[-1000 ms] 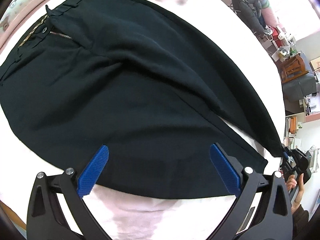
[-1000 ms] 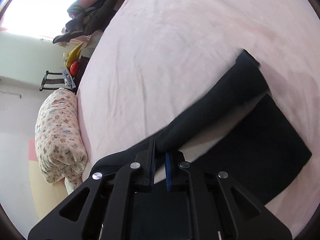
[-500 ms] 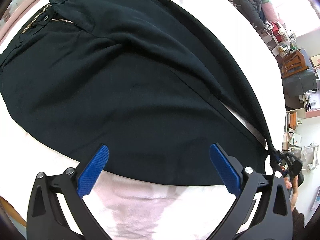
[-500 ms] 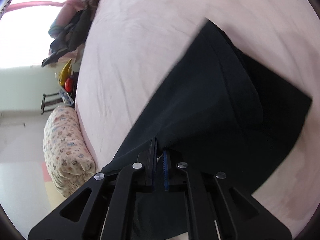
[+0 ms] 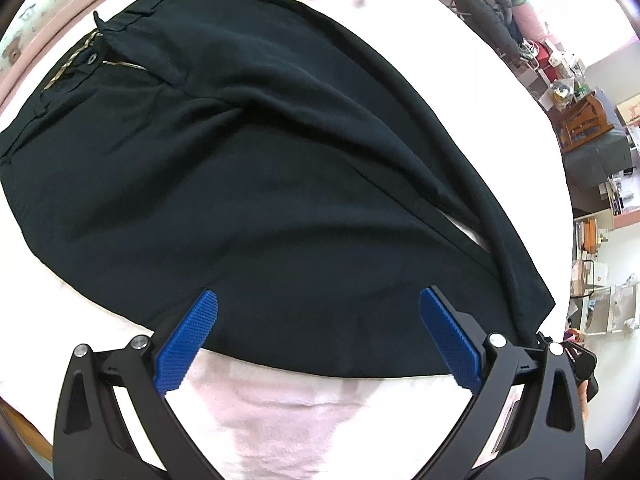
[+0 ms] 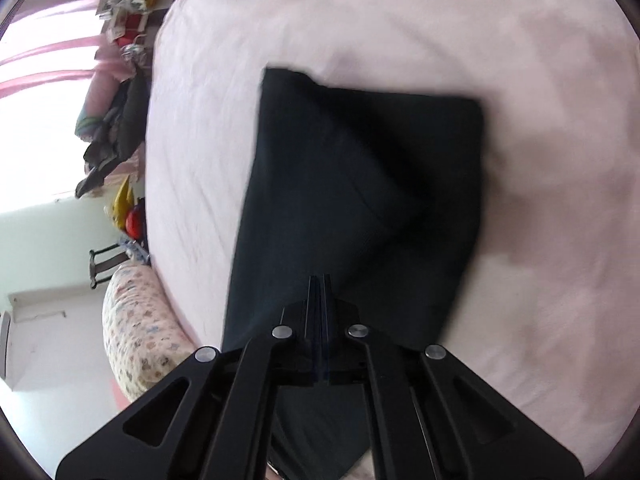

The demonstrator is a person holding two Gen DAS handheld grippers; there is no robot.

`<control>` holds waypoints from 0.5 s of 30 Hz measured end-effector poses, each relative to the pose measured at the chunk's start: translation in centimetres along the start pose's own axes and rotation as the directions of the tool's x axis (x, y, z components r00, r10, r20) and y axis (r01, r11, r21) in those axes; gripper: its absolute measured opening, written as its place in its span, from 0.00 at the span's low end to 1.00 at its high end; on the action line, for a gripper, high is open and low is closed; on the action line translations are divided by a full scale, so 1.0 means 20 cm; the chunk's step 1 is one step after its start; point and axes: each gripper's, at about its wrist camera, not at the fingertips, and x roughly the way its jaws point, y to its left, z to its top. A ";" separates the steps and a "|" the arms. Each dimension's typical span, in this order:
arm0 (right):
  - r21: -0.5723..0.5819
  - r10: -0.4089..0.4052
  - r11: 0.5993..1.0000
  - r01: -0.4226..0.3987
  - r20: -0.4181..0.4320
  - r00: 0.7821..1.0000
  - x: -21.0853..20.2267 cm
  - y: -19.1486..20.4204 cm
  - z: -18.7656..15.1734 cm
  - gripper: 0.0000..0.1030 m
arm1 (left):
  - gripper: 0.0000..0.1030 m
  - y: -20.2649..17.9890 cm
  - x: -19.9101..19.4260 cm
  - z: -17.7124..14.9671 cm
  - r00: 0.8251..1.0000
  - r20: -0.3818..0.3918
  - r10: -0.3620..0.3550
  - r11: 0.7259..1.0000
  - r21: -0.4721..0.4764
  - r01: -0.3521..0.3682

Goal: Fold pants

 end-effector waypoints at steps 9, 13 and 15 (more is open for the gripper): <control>-0.131 0.038 0.990 -0.057 -0.144 0.989 0.21 0.26 -0.20 0.73 | 0.98 -0.01 0.00 0.18 1.000 0.028 -0.003 0.999 0.044 0.001; -0.078 0.162 0.979 -0.187 -0.257 0.953 0.49 0.46 -0.36 0.73 | 0.98 0.04 -0.05 0.41 0.996 0.060 -0.072 0.997 -0.008 0.073; 0.006 0.221 0.973 -0.231 -0.320 0.921 0.69 0.56 -0.46 0.69 | 0.98 0.06 -0.07 0.46 0.991 0.078 -0.106 0.994 -0.029 0.108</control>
